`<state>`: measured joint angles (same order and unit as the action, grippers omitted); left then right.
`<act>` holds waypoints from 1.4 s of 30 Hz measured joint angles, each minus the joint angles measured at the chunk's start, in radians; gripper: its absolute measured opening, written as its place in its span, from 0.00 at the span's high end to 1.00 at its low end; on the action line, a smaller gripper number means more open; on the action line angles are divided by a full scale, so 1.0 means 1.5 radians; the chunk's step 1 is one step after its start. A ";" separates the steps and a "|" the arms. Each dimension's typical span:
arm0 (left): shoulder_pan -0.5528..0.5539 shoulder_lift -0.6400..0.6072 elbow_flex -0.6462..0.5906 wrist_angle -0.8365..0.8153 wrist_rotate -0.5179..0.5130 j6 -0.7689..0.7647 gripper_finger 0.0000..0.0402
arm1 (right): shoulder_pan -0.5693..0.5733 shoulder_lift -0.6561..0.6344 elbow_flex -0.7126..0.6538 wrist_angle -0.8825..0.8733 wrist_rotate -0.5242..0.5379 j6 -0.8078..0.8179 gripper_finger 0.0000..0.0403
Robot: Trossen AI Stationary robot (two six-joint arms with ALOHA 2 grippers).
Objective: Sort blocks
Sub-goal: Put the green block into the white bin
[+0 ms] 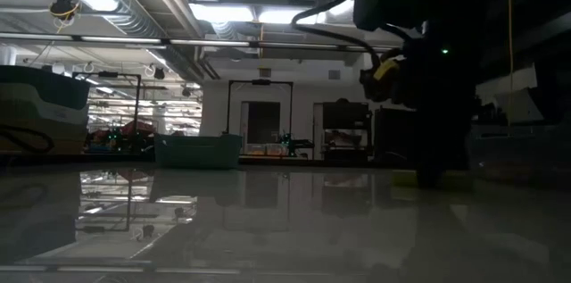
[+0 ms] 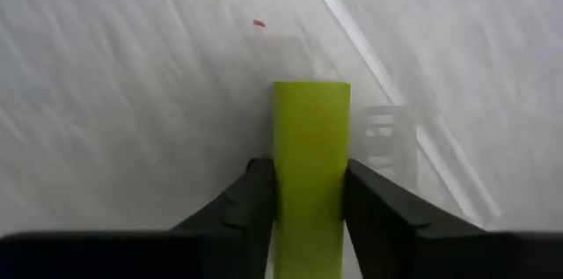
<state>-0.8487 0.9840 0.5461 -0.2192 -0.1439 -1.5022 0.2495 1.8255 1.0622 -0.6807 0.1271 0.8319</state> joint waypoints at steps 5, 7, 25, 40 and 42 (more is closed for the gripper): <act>0.051 0.000 0.000 0.002 -0.044 0.031 0.58 | 0.000 0.004 0.002 0.006 0.008 -0.042 0.76; 0.073 0.000 0.000 0.002 -0.080 0.047 0.58 | 0.000 0.005 0.015 0.003 0.010 -0.063 0.76; 0.268 0.040 0.000 0.099 -0.273 0.017 0.58 | 0.000 0.009 0.175 0.277 0.015 -0.385 0.74; 0.307 0.153 0.000 0.328 -0.228 0.022 0.58 | -0.001 0.012 0.174 0.384 0.059 -0.494 0.74; 0.307 0.164 0.000 0.344 -0.222 0.029 0.58 | -0.001 0.017 0.174 0.382 0.066 -0.494 0.74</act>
<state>-0.3878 1.2297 0.5461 0.2969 -0.4763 -1.4579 0.2485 1.8517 1.3235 -0.1081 0.2268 0.0904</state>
